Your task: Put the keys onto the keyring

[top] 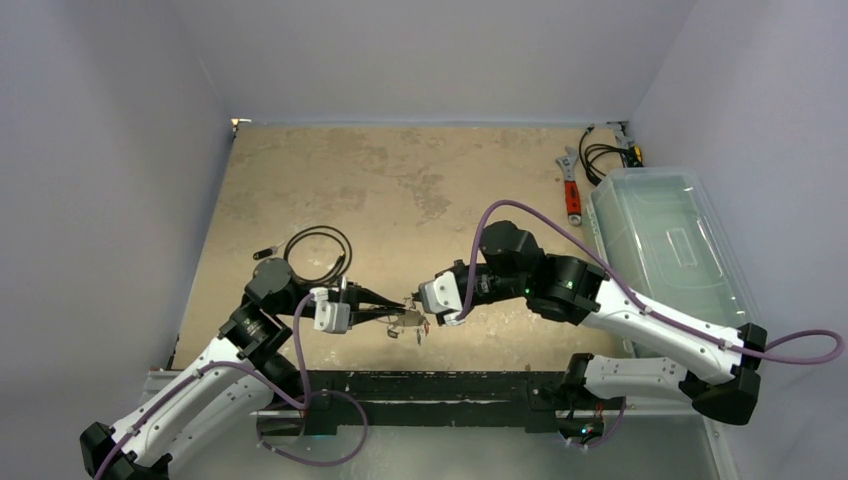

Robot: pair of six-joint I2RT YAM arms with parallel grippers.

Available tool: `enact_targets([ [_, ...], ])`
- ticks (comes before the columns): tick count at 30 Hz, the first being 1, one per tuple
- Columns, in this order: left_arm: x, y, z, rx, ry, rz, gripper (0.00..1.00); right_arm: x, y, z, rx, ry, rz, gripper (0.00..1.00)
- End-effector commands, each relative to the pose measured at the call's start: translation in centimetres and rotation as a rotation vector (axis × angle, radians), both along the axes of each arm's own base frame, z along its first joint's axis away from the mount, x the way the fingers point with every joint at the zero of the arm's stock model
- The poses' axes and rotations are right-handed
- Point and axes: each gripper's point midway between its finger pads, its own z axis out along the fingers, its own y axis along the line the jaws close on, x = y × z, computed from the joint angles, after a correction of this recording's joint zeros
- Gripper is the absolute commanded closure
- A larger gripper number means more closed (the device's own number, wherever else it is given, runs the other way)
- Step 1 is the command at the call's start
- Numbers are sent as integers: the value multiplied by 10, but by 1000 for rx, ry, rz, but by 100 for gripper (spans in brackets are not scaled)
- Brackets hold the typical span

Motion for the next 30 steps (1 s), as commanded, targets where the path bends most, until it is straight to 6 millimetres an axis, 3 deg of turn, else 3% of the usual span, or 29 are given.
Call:
enact_targets([
  [1, -3, 0, 11, -35, -42, -15, 100, 4, 5, 20, 39, -63, -6, 100],
  [9, -6, -1, 11, -37, -19, -32, 100, 19, 2, 25, 30, -166, -59, 100],
  [30, -9, -2, 13, -39, 13, -47, 100, -9, 12, 20, -51, -328, 78, 100],
])
